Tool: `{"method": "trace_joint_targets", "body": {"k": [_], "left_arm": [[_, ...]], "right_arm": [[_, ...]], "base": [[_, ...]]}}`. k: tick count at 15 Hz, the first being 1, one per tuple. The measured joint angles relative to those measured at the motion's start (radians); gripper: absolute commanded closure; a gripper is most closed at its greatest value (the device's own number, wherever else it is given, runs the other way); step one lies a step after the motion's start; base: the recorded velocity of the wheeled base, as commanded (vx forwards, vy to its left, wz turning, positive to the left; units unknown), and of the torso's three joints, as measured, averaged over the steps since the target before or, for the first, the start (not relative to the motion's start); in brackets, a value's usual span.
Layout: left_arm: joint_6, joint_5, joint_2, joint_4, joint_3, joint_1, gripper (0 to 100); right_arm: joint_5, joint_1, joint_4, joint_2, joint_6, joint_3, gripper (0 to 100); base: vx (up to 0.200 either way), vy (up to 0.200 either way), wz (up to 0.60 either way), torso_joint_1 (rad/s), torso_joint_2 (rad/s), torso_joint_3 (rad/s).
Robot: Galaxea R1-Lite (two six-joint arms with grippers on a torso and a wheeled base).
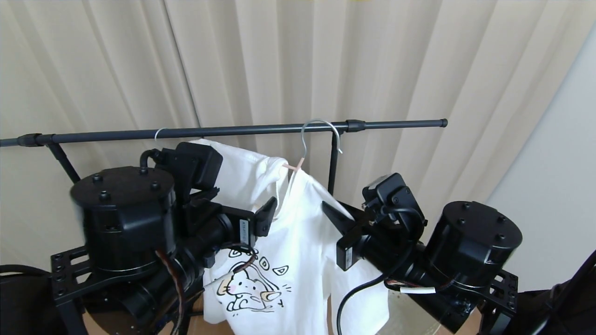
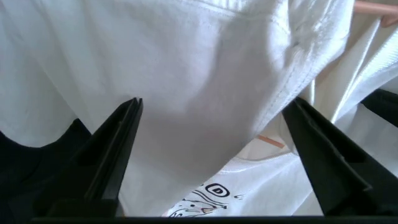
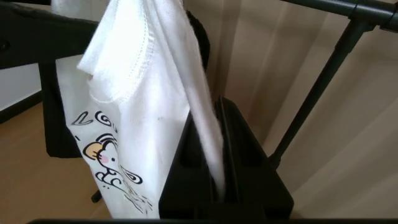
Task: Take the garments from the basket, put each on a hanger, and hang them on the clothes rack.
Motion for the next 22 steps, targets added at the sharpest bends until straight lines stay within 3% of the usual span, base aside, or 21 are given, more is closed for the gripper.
{"method": "trace_joint_targets", "body": {"k": [4, 6, 14, 19, 20, 22], "left_arm": [[-0.003, -0.119, -0.113, -0.045, 0.084, 0.068, 0], [-0.005, -0.163, -0.158, -0.047, 0.105, 0.127, 0], [-0.006, -0.6, -0.231, -0.03, 0.207, 0.437, 0], [-0.005, -0.678, -0.226, -0.031, 0.228, 0.508, 0], [-0.006, -0.682, -0.223, -0.032, 0.234, 0.511, 100], [-0.006, -0.683, -0.215, -0.033, 0.251, 0.513, 100]], "right_arm": [[0.102, -0.06, 0.002, -0.034, -0.004, 0.023, 100], [0.189, -0.098, 0.003, -0.061, -0.01, 0.048, 100], [0.561, -0.276, 0.001, -0.171, -0.019, 0.167, 100], [0.693, -0.34, 0.0, -0.203, -0.029, 0.204, 100], [0.704, -0.344, 0.0, -0.209, -0.029, 0.21, 100], [0.71, -0.352, 0.002, -0.217, -0.029, 0.215, 100]], "base": [[0.0, 0.0, 0.0, 0.0, 0.0, 0.0], [0.0, 0.0, 0.0, 0.0, 0.0, 0.0], [0.0, 0.0, 0.0, 0.0, 0.0, 0.0], [0.0, 0.0, 0.0, 0.0, 0.0, 0.0], [0.0, 0.0, 0.0, 0.0, 0.0, 0.0], [0.0, 0.0, 0.0, 0.0, 0.0, 0.0]]}}
